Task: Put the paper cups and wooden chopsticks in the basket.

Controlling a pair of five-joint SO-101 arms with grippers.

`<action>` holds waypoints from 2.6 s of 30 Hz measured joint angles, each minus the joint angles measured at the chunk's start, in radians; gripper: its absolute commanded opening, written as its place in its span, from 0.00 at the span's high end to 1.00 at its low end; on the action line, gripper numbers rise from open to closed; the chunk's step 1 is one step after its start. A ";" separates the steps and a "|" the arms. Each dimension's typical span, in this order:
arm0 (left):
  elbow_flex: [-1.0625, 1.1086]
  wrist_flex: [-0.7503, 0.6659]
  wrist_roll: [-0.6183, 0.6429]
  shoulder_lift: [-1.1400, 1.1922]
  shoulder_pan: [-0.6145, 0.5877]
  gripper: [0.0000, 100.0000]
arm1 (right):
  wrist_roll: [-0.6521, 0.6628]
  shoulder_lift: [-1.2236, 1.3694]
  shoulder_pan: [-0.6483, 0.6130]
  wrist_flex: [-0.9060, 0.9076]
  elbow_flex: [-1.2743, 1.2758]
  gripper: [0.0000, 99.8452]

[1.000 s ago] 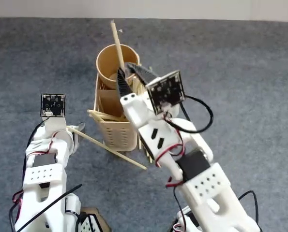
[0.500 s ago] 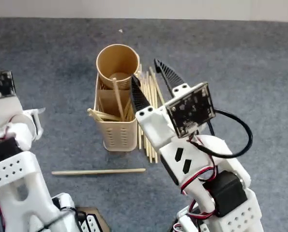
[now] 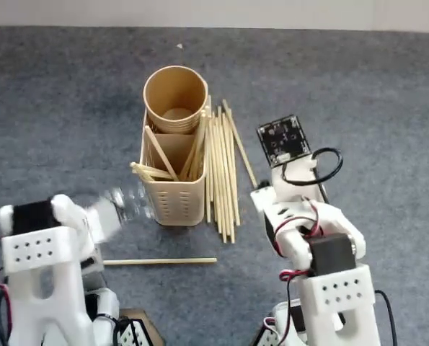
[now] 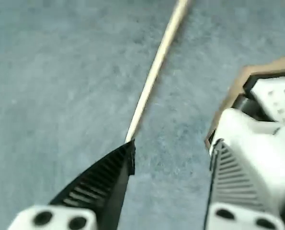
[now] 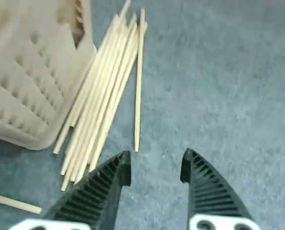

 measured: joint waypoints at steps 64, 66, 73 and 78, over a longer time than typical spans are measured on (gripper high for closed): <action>-0.491 0.130 0.044 -0.503 0.222 1.00 | -0.038 0.000 0.020 -0.215 0.275 0.82; -0.555 0.091 0.129 -0.505 0.253 0.99 | -0.038 0.000 0.020 -0.215 0.276 0.82; -0.601 -0.265 0.753 -0.394 0.295 1.00 | -0.038 0.000 0.020 -0.215 0.296 0.82; -0.601 -0.456 1.162 -0.245 0.474 1.00 | -0.038 0.000 0.020 -0.279 0.364 0.82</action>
